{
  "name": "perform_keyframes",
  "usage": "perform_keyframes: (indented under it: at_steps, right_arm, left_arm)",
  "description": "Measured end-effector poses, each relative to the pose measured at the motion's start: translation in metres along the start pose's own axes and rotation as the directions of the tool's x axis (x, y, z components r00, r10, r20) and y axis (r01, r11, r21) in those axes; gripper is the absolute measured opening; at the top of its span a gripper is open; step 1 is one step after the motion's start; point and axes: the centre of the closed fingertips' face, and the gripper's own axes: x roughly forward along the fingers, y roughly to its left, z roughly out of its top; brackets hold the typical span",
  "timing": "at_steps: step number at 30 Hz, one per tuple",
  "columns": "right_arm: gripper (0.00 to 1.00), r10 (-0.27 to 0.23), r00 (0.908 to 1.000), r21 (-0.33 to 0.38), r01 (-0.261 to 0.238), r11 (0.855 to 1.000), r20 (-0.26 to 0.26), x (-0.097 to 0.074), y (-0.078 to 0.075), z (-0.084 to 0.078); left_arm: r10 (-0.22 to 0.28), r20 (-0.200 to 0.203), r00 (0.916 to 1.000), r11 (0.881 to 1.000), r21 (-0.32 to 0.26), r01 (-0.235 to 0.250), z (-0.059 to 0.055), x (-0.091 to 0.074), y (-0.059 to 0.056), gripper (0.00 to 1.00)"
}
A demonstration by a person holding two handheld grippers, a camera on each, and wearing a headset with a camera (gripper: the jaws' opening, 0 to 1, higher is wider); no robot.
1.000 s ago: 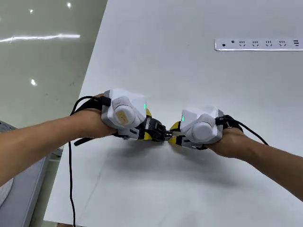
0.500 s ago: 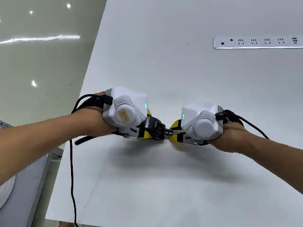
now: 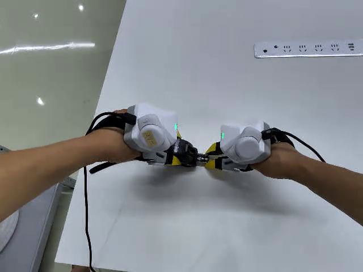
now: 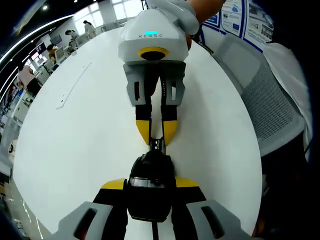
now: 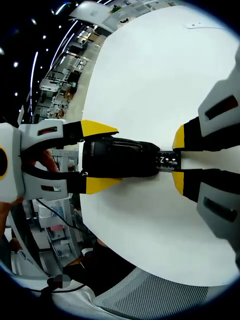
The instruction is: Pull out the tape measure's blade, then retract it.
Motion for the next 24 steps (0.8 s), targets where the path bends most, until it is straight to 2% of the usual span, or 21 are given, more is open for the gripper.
perform_keyframes:
  at_steps: [8,17,24]
  right_arm:
    - [0.11,0.003,1.0,-0.002,-0.003,1.0,-0.009,-0.008,-0.002,-0.01]
    - [0.11,0.002,0.9997,0.014,-0.002,1.0,-0.026,-0.028,-0.002,-0.028]
    - [0.11,-0.004,0.9995,0.019,0.004,1.0,-0.031,-0.033,-0.002,-0.033]
  left_arm:
    - [-0.003,-0.001,1.0,1.0,-0.001,0.003,0.0,0.0,0.0,0.3]
    - [-0.002,-0.003,1.0,1.0,0.001,0.002,0.0,0.0,0.0,0.3]
    - [-0.004,-0.007,1.0,1.0,0.005,0.004,0.0,0.0,0.0,0.3]
